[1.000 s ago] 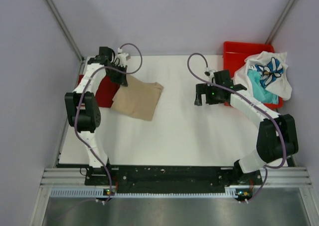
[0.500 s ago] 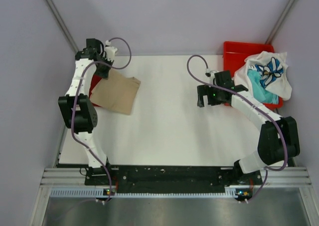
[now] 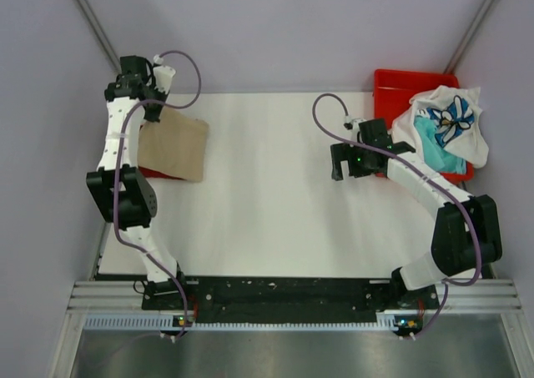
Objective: Fold and stack the t-shirts
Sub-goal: Put the neatly folded tshirt into the corner of the board with the left arm
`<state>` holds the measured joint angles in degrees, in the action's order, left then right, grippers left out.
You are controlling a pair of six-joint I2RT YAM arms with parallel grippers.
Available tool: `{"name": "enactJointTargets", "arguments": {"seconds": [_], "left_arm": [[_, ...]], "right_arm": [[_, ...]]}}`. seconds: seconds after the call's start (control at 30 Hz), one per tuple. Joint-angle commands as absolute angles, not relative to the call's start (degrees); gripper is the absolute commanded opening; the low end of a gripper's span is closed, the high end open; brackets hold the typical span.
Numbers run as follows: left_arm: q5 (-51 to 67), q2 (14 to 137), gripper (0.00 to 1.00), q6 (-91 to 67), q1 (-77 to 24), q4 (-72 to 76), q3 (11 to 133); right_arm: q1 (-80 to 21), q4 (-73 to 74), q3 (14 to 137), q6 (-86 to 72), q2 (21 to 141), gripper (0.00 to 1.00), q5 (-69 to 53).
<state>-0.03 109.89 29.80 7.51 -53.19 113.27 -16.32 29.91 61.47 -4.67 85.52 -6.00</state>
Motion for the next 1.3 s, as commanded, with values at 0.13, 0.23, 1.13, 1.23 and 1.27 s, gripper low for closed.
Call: {"name": "enactJointTargets", "arguments": {"seconds": [0.13,0.23,1.13,1.23,1.27], "left_arm": [[-4.57,110.82,0.0,32.61,9.93,-46.41,116.72],[-5.35,113.63,0.0,32.7,11.16,-45.0,116.98],[10.96,85.98,0.99,28.66,-2.28,-34.65,77.56],[18.44,77.81,0.99,28.22,-2.55,-24.21,63.77],[19.33,75.61,0.99,27.95,-2.55,-20.95,59.81]], "right_arm": [[-15.73,29.79,61.17,-3.69,82.71,0.99,-4.83],[-15.73,29.88,60.82,-3.43,82.18,0.99,-4.75],[-15.73,28.74,57.75,-4.04,75.94,0.99,-4.66],[-15.73,27.25,55.82,-4.57,73.49,0.99,-5.01],[-15.82,26.2,55.03,-4.83,72.61,0.99,-5.53]]}}
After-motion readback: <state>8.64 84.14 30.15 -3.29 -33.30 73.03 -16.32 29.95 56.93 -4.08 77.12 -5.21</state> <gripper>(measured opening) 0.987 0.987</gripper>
